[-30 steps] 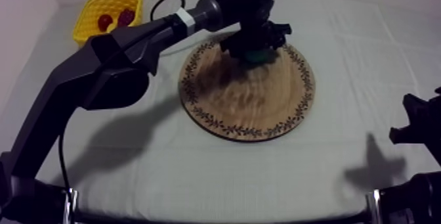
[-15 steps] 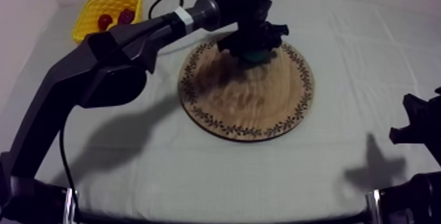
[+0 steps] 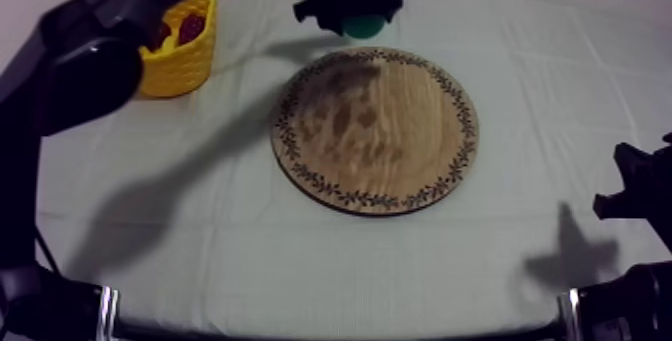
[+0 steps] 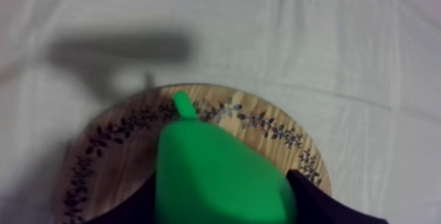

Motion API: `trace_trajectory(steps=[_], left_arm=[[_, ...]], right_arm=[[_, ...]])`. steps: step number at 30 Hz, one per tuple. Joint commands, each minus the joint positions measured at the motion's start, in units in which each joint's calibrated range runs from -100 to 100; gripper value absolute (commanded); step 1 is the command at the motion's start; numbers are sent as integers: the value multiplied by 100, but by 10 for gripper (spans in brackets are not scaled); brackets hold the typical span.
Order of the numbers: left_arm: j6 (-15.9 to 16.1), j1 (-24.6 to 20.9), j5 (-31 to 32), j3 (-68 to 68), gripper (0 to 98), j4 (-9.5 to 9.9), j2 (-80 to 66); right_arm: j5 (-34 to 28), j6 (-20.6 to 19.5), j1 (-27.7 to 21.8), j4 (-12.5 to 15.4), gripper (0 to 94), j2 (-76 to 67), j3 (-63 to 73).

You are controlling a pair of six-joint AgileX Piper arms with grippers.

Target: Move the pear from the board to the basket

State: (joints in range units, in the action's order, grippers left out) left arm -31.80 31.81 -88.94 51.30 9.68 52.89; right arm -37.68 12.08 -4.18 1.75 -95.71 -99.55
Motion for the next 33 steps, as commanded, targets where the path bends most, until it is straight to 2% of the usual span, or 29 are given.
trace_trajectory(steps=[1,10,16,20,25,33], left_arm=[[89,-71,-5,-580,451,-8,-837],[483,-538,399,-3330,446,64,-2999],[1017,-1130,1039,-4797,443,208,-4301],[1396,-1569,1423,-5147,445,334,-4724],[1712,-1954,1906,-5169,437,405,-4701],[1792,-2131,2201,-5068,426,428,-3996]], right_arm=[[2,2,-3,-2,3,-5,0],[2,1,-3,-2,3,-5,0],[2,1,-3,-2,3,-5,0],[2,1,-3,-2,3,-5,0],[2,1,-3,-2,3,-5,0],[2,0,-3,-2,3,-5,0]])
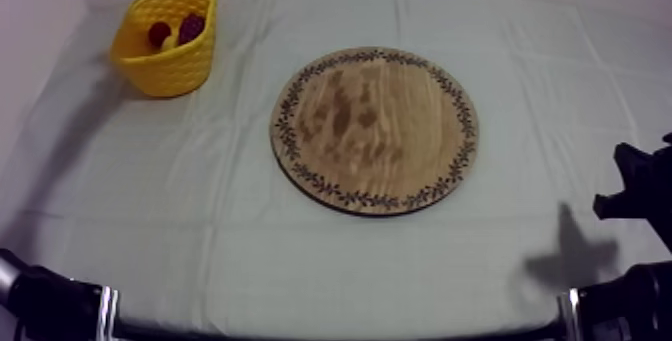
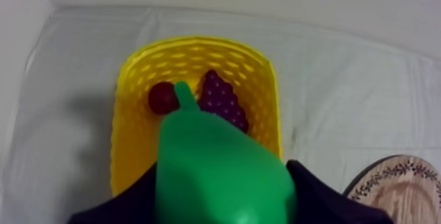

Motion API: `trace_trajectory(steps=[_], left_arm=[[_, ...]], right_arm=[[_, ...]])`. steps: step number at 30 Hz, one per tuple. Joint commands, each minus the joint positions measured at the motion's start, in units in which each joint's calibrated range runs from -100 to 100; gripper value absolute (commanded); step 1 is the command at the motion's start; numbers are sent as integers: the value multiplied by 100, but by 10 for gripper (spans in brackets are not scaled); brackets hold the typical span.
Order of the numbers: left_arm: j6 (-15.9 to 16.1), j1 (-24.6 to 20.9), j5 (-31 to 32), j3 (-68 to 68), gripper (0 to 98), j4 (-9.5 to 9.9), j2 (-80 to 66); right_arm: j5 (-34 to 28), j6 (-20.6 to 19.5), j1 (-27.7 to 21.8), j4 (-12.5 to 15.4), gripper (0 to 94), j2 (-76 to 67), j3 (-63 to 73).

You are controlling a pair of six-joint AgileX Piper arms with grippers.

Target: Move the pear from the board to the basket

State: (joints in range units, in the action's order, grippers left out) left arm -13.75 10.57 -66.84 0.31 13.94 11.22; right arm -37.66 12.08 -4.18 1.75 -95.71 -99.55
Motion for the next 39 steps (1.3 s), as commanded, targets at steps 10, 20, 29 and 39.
trace_trajectory(steps=[10,20,29,39], left_arm=[[-133,-135,339,586,411,51,1401],[-343,-131,531,905,702,125,1992],[-552,-23,620,958,872,306,1890],[-394,-101,850,391,538,313,1146]], right_arm=[[0,0,-3,-2,3,-5,0],[0,1,-3,-2,3,-5,0],[0,1,-3,-2,3,-5,0],[0,1,-3,-2,3,-5,0]])
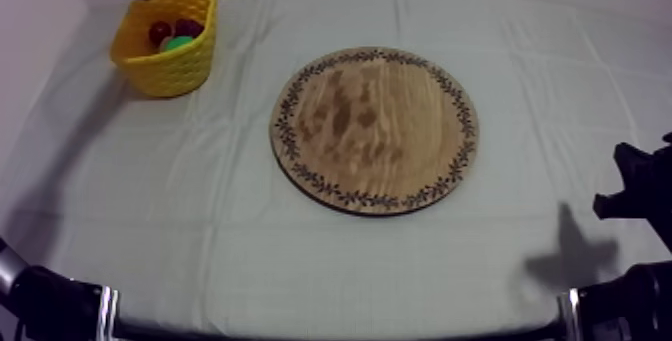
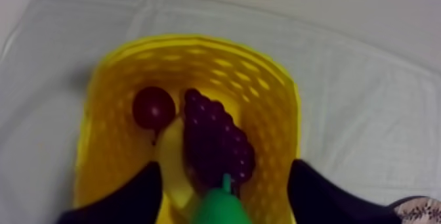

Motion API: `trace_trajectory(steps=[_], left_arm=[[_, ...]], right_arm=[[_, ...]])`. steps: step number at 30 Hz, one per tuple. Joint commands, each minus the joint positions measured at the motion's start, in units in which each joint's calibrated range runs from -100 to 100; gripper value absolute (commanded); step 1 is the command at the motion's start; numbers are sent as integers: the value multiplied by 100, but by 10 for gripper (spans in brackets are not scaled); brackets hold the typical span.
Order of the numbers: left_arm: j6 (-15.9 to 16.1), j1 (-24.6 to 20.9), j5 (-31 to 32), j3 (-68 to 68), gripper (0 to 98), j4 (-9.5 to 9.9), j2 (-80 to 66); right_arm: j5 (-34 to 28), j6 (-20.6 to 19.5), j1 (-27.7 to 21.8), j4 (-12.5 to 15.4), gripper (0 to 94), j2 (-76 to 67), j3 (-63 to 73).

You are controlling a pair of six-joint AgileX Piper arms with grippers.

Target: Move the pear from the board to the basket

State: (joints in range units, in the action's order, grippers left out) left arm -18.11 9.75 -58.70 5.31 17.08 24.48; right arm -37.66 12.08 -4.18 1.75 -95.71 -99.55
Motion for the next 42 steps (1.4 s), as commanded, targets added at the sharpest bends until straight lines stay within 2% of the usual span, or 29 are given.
trace_trajectory(steps=[1,5,11,17,20,24,30,34,40,42], left_arm=[[78,-42,85,-222,478,3,-327],[255,-149,252,-842,282,39,-1078],[482,-326,740,-2363,138,108,-2719],[165,-409,1862,-4668,53,486,-4911],[10,-459,2357,-5767,20,554,-6025],[-64,-468,2671,-7037,5,549,-7449],[266,-670,3067,-8765,1,185,-9588],[419,-710,3129,-9716,0,61,-10648],[1271,-736,2694,-10287,0,-807,-11786],[1484,-758,2450,-10337,0,-1043,-12093]], right_arm=[[0,1,-3,-2,3,-5,0],[0,1,-3,-2,3,-5,0],[0,1,-3,-2,3,-5,0],[0,1,-3,-2,3,-5,0],[0,1,-3,-2,3,-5,0],[0,1,-3,-2,3,-5,0],[0,1,-3,-2,3,-5,0],[0,1,-3,-2,3,-5,0],[0,1,-3,-2,3,-5,0],[0,3,-3,-2,3,-5,0]])
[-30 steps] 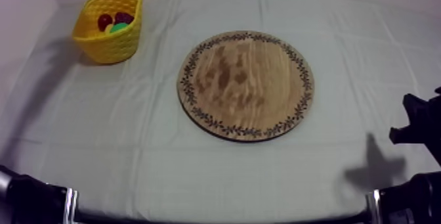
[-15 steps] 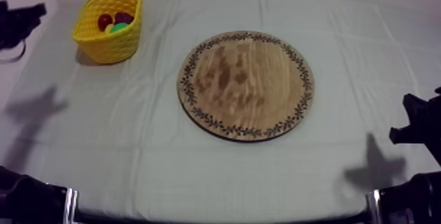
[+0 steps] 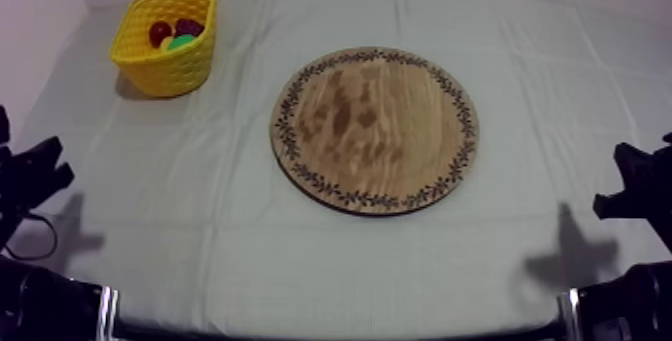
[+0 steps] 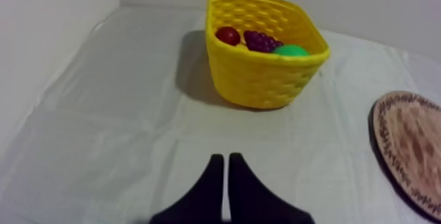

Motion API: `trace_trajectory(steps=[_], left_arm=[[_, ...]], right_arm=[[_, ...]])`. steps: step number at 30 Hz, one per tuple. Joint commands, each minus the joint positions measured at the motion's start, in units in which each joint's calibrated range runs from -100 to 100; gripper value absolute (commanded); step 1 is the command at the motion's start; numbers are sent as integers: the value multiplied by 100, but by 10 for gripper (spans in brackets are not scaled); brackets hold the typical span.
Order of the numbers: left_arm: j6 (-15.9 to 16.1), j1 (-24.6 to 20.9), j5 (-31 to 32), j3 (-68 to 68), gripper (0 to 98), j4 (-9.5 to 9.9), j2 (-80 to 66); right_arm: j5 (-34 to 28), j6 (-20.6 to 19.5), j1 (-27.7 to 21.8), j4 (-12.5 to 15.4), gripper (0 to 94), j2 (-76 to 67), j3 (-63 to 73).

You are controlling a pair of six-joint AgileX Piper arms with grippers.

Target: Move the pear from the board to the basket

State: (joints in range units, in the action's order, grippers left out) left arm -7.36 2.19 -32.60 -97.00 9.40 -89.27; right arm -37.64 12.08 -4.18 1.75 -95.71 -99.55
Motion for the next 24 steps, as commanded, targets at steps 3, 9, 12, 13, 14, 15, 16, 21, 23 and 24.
trace_trajectory(steps=[3,9,12,13,14,15,16,21,23,24], left_arm=[[560,-14,-268,-164,0,-484,-940],[634,58,-151,-238,0,-619,-1057],[666,66,-92,-257,0,-637,-1068],[681,64,-83,-260,0,-638,-1069],[694,63,-77,-262,0,-639,-1071],[704,62,-73,-263,0,-638,-1071],[716,61,-69,-264,0,-635,-1072],[802,60,-58,-266,0,-631,-1073],[817,60,-68,-263,0,-643,-1073],[818,60,-81,-261,0,-648,-1073]], right_arm=[[-2,1,-3,-2,3,-5,0],[-2,2,-3,-2,3,-5,0],[-2,2,-3,-2,3,-5,0],[-2,2,-3,-2,3,-5,0],[-2,1,-3,-2,3,-5,0],[-2,1,-3,-2,3,-5,0],[-2,1,-3,-2,3,-5,0],[-2,1,-3,-2,3,-5,0],[-2,1,-3,-2,3,-5,0],[-2,1,-3,-2,3,-5,0]])
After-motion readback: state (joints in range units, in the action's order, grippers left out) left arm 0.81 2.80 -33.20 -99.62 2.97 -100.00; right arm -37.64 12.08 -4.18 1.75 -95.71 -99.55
